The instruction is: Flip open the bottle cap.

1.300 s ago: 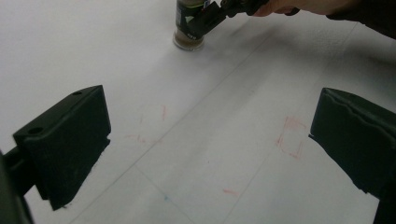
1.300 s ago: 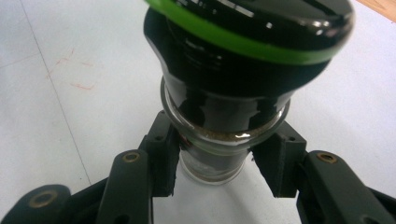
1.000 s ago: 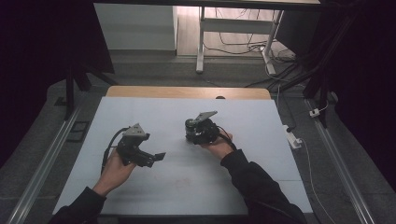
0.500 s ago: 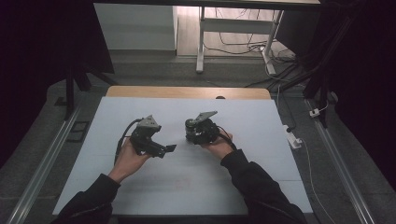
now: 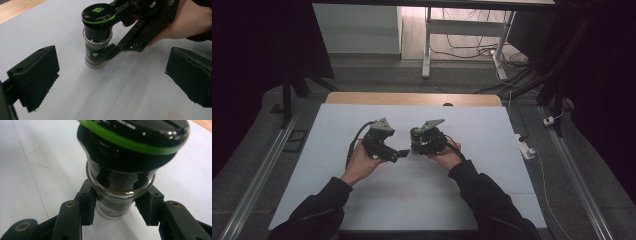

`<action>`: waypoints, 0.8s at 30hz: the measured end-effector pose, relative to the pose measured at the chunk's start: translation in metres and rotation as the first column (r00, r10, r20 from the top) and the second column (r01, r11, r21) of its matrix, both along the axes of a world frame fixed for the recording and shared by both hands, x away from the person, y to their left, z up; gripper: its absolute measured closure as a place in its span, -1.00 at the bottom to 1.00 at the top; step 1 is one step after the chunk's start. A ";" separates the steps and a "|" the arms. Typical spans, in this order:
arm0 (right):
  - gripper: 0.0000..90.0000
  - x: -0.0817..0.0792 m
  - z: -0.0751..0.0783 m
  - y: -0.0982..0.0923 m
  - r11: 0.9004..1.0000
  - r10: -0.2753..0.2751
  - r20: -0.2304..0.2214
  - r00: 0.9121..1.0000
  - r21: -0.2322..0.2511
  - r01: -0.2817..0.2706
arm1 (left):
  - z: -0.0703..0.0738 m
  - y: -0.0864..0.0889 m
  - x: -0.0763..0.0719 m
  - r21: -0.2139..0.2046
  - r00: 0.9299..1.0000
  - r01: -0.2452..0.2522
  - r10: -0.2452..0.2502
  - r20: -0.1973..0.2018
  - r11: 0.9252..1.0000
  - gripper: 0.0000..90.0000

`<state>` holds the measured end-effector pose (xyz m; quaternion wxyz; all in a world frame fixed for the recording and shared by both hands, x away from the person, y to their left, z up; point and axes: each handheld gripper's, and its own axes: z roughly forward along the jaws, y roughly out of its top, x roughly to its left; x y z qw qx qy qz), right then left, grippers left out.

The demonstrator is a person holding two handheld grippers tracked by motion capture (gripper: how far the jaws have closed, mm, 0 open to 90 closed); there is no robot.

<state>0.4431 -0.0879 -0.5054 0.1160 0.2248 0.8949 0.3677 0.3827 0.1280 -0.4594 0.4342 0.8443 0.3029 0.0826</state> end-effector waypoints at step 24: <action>0.18 0.000 0.000 0.000 1.000 -0.002 -0.002 1.000 -0.001 0.002 | -0.003 -0.014 0.018 0.023 0.999 0.049 -0.049 0.010 0.999 0.51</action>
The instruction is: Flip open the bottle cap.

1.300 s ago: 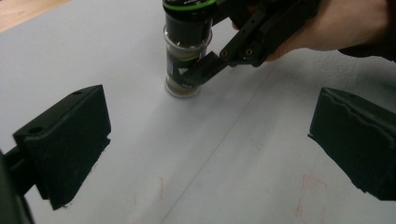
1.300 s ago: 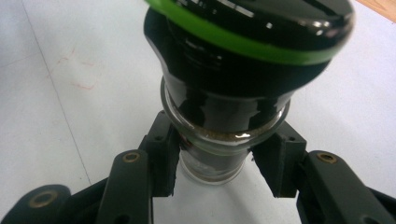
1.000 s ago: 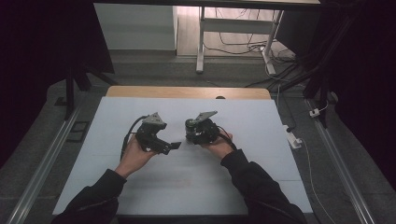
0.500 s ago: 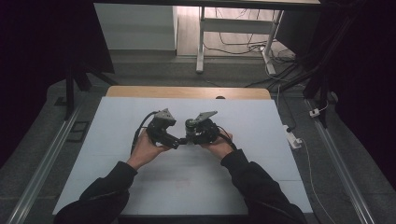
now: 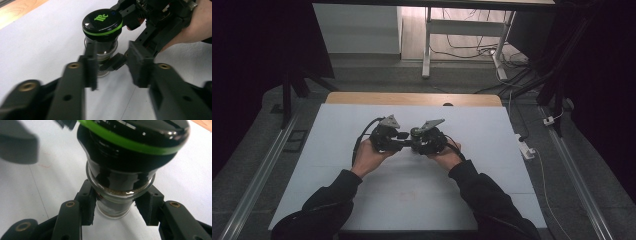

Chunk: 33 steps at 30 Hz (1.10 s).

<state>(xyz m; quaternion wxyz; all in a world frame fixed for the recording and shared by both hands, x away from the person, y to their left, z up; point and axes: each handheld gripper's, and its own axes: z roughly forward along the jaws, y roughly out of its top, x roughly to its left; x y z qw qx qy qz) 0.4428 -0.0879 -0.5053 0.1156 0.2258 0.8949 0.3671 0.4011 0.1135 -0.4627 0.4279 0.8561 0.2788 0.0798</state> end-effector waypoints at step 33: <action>0.18 0.000 0.000 0.000 1.000 0.004 0.003 1.000 -0.003 -0.004 | 0.015 -0.008 0.011 -0.002 1.000 -0.017 0.017 0.026 1.000 0.98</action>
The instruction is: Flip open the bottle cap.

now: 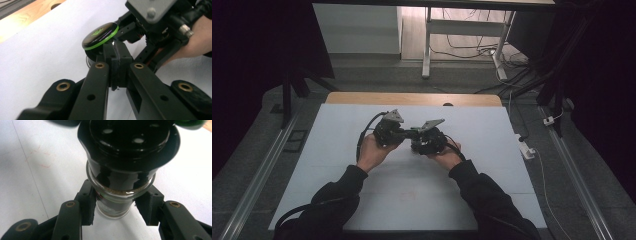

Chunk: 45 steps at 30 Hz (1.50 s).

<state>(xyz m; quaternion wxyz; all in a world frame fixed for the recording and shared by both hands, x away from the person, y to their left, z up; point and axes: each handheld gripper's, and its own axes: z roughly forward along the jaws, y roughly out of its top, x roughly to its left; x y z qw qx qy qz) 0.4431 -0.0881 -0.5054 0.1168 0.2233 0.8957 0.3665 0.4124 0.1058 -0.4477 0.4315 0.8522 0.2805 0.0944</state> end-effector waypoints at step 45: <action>0.17 -0.001 0.000 0.000 1.000 -0.007 0.002 1.000 0.003 0.007 | 0.010 0.038 -0.021 -0.029 0.999 -0.050 0.049 -0.018 0.998 -0.15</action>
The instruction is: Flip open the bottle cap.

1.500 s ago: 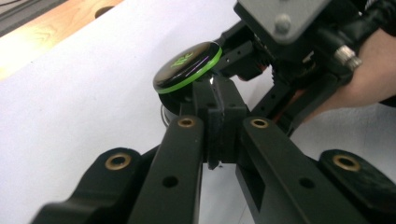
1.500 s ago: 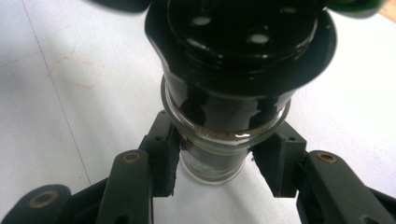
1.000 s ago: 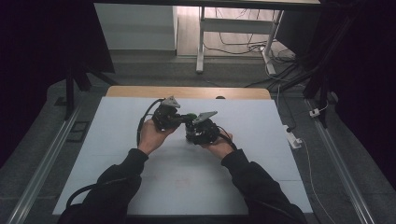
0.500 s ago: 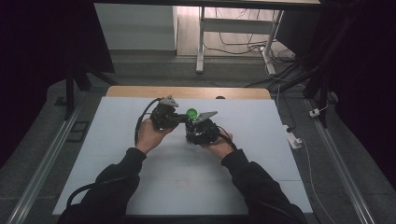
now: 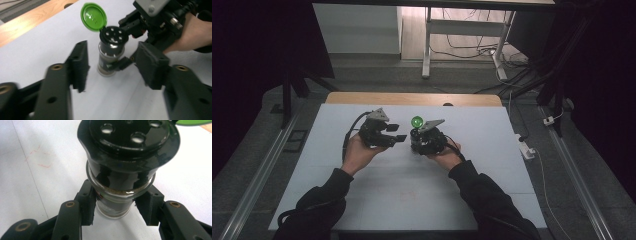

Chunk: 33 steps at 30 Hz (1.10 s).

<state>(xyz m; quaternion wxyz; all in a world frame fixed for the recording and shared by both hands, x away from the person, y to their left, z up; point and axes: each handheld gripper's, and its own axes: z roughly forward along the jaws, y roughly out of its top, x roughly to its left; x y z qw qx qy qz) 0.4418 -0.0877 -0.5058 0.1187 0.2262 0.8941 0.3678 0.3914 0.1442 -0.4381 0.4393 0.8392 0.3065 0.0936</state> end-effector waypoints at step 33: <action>-0.67 -0.020 0.012 -0.019 0.997 -0.050 -0.119 0.992 0.059 0.057 | -0.012 0.039 -0.077 0.017 0.996 -0.049 0.050 -0.068 0.999 -0.93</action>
